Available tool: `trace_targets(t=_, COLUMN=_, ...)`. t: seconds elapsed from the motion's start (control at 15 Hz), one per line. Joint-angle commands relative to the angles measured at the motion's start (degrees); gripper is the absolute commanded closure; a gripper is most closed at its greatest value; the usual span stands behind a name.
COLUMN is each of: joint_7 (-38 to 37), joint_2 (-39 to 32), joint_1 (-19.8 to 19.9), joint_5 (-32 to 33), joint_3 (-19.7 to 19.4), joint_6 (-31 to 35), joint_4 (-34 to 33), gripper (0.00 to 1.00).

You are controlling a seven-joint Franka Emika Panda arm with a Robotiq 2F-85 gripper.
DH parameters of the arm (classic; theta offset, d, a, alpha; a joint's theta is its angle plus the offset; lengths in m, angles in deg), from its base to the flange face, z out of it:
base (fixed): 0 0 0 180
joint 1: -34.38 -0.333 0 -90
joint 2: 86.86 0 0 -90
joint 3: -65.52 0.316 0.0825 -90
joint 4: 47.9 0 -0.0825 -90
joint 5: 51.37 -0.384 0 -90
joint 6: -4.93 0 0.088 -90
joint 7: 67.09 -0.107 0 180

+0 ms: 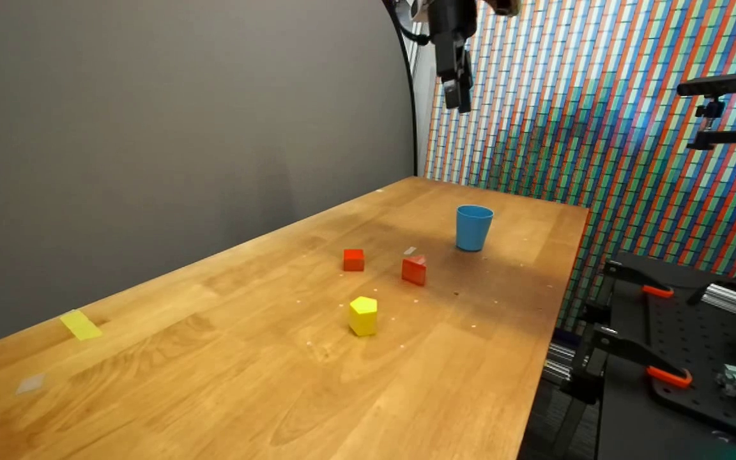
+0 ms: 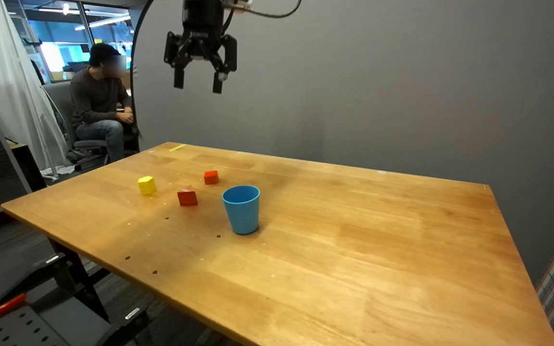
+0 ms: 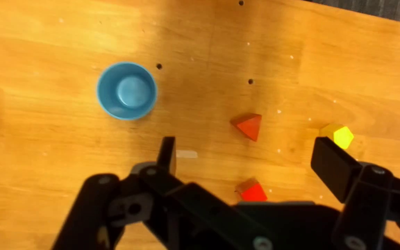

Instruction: Put the yellow block in the cup

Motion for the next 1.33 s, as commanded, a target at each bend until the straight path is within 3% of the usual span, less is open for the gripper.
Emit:
trace_targets(t=0.0, joint_7=0.15, joint_2=-11.51, joint_1=-2.0, joint_5=-2.5, joint_3=3.88, joint_6=2.04, joint_4=-7.35, gripper=0.0)
trace_targets(t=0.6, joint_7=0.42, joint_2=-28.36, joint_1=-7.43, joint_5=0.85, joint_3=9.9, joint_6=2.83, joint_4=-13.19, gripper=0.0)
trace_targets(t=1.27, joint_7=0.8, joint_2=-35.91, joint_1=-15.5, joint_5=8.83, joint_3=12.99, joint_6=5.9, joint_4=-14.97, gripper=0.0)
